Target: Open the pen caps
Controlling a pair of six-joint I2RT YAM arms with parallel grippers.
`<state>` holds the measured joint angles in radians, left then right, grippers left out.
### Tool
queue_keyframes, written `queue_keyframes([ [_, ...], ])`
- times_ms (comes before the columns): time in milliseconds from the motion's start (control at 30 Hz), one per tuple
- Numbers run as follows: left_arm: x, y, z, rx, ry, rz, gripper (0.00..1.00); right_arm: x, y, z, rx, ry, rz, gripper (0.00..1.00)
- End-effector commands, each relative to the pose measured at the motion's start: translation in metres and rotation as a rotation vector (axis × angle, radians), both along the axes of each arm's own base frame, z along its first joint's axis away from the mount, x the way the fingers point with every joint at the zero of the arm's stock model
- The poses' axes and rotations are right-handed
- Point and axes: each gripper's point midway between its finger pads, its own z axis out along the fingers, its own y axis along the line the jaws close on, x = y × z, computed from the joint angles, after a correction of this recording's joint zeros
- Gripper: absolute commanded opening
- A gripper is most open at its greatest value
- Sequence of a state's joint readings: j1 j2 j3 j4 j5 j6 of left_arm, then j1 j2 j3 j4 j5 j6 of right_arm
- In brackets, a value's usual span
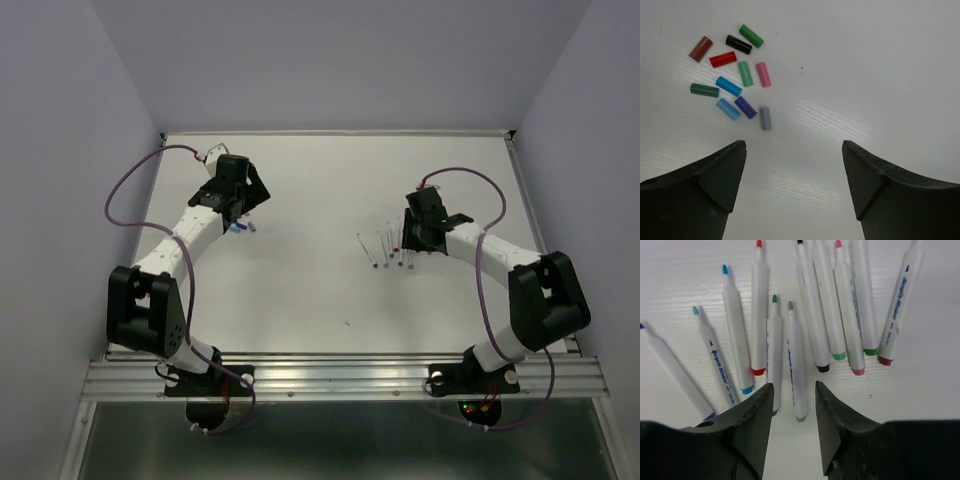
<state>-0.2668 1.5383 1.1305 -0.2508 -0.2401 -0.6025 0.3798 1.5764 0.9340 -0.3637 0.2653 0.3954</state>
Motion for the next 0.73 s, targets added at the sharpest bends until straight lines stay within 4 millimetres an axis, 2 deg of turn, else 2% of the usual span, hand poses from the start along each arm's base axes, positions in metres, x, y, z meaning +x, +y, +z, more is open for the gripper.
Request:
queue_keyframes([
  [0,0.006,0.005,0.071,-0.030,-0.192,0.024,0.92,0.017,-0.003,0.069,0.043,-0.193,-0.028,0.48],
  [33,0.005,0.006,0.076,-0.034,-0.206,0.028,0.95,0.018,-0.007,0.090,0.049,-0.256,-0.050,0.57],
  [67,0.003,0.006,0.088,-0.037,-0.233,0.019,0.95,0.019,-0.011,0.103,0.050,-0.292,-0.068,0.66],
  [100,0.002,0.006,0.093,-0.039,-0.245,0.016,0.95,0.020,-0.019,0.115,0.029,-0.335,-0.105,0.92],
  [133,0.003,0.006,0.102,-0.043,-0.267,0.019,0.96,0.019,-0.024,0.136,0.040,-0.396,-0.133,1.00],
  [200,0.001,0.008,0.120,-0.049,-0.314,0.024,0.96,0.018,-0.043,0.157,0.001,-0.476,-0.219,1.00],
  [300,-0.002,0.014,0.149,-0.053,-0.401,0.044,0.97,0.010,-0.061,0.189,0.000,-0.583,-0.310,1.00],
  [367,-0.006,0.019,0.165,-0.052,-0.450,0.061,0.99,0.004,-0.071,0.201,-0.003,-0.630,-0.354,1.00],
  [500,-0.010,0.026,0.179,-0.039,-0.484,0.080,0.99,-0.001,-0.073,0.206,0.020,-0.669,-0.360,1.00],
  [700,-0.014,0.032,0.179,-0.022,-0.479,0.109,0.99,-0.007,-0.074,0.204,0.022,-0.677,-0.353,1.00],
])
